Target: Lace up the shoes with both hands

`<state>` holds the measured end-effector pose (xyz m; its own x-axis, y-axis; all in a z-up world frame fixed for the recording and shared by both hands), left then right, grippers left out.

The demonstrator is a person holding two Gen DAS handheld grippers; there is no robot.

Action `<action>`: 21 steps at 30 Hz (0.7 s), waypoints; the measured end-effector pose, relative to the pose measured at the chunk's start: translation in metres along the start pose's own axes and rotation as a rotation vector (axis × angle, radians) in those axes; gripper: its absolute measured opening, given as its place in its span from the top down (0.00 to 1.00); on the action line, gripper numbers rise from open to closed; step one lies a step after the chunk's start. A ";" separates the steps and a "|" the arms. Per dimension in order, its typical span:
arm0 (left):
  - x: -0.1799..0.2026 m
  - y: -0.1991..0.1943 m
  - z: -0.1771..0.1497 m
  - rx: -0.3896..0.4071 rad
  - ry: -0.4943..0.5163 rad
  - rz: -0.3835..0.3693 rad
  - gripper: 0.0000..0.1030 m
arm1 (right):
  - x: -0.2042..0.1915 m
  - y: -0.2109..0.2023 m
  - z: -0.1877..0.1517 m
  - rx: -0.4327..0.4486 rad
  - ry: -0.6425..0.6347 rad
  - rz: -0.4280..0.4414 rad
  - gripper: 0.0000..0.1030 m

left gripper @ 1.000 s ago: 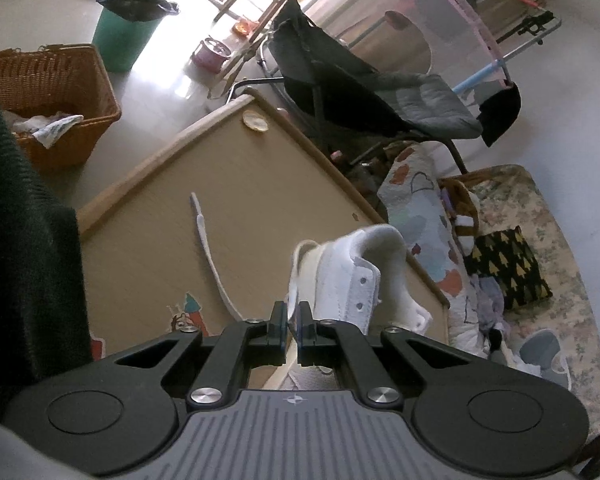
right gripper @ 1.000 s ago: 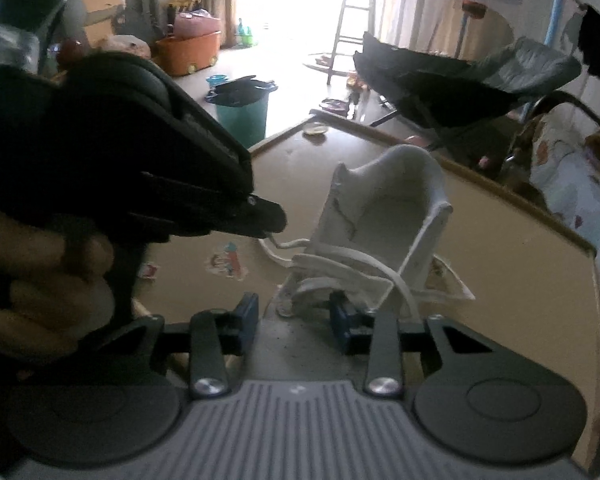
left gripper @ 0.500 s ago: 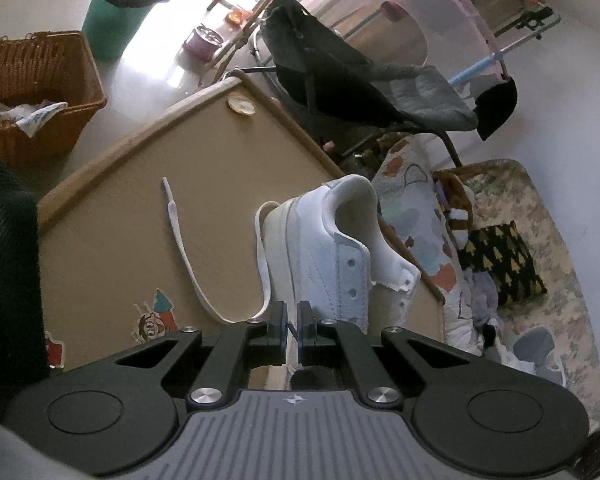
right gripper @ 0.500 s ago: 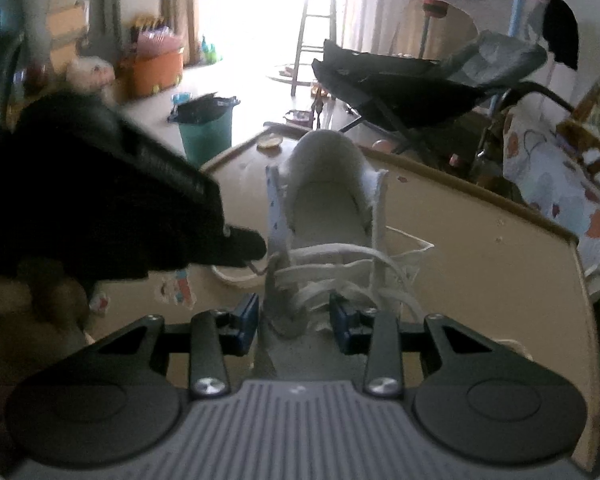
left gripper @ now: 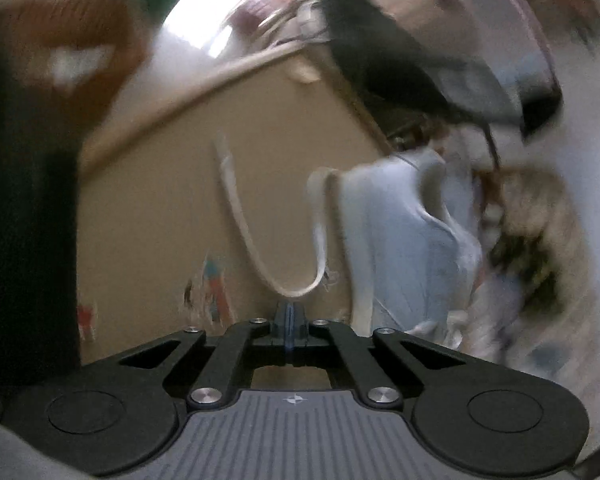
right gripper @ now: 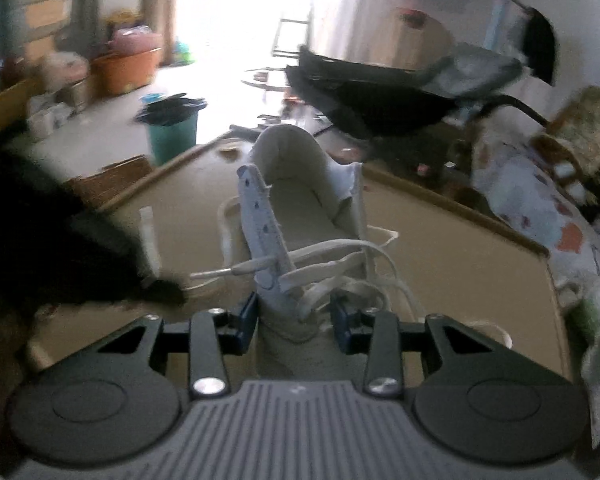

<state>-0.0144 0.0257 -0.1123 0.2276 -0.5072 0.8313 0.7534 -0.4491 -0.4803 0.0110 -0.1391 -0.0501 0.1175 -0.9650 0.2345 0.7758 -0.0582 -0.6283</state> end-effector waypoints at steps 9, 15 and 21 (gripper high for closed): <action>0.041 0.000 0.001 0.019 0.138 -0.165 0.88 | 0.018 0.007 -0.003 0.011 0.021 0.057 0.62; 0.076 0.006 -0.020 -0.058 0.393 -0.171 0.48 | 0.025 -0.001 -0.012 0.053 -0.109 0.143 0.63; 0.107 0.020 -0.051 -0.141 0.770 -0.136 0.44 | 0.030 -0.009 -0.023 0.115 -0.251 0.215 0.62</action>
<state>-0.0064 -0.0747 -0.0470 -0.3899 -0.7843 0.4825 0.6473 -0.6061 -0.4622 -0.0064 -0.1738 -0.0543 0.4238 -0.8583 0.2895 0.7797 0.1829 -0.5989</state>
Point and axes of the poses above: each gripper's, at about its wrist camera, not at the fingertips, and y roughly the way its jaws point, x to its right, z to its top, the point moved 9 cm from there along y, roughly the way its jaws point, and after that the axes turned 11 degrees about -z, right-handed, at the moved point
